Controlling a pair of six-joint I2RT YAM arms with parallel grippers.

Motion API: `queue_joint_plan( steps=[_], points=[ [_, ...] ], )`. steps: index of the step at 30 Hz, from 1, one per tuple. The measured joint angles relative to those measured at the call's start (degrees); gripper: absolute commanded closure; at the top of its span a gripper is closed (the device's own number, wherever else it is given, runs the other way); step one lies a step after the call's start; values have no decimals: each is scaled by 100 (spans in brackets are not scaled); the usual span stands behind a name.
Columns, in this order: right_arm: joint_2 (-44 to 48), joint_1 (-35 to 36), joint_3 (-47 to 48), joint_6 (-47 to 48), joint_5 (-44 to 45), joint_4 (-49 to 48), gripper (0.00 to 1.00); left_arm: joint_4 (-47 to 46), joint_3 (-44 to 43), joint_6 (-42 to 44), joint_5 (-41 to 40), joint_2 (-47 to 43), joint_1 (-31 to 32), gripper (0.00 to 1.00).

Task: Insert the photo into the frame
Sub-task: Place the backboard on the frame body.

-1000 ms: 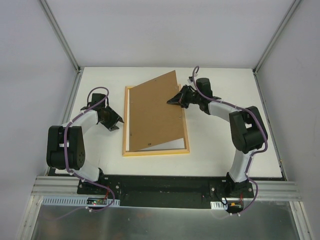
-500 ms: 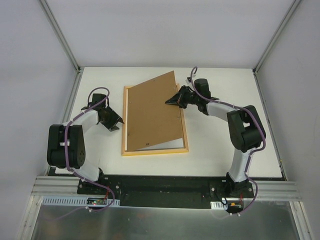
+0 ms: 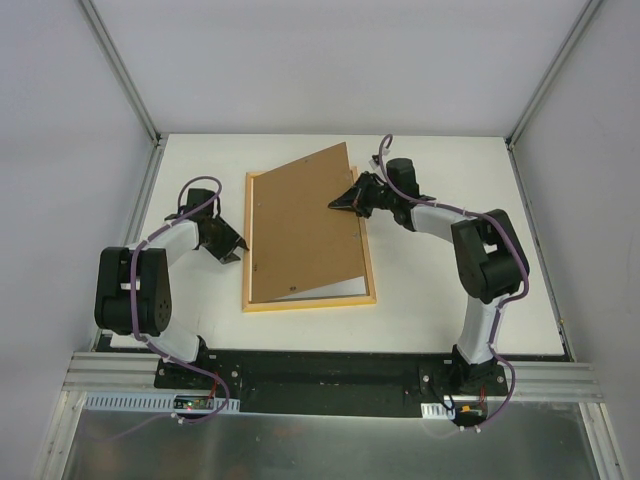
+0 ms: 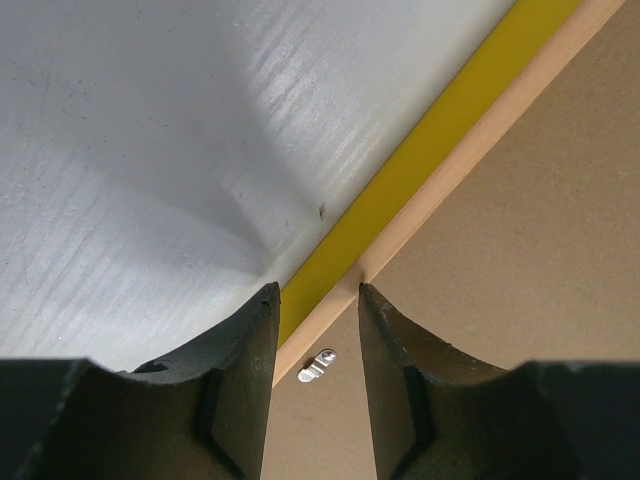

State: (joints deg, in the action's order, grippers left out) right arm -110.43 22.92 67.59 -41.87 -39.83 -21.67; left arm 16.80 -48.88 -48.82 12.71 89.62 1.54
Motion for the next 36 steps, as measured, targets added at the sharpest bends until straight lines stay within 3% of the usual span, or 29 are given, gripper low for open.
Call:
queue_joint_plan(
  steps=[17,36],
  points=[
    [-98,17,-90,-76,-2,-264,100,-162,4,-94,-136,118,39,86],
    [-273,31,319,407,149,356,99,-155,-81,-92,-153,188,68,91]
  ],
)
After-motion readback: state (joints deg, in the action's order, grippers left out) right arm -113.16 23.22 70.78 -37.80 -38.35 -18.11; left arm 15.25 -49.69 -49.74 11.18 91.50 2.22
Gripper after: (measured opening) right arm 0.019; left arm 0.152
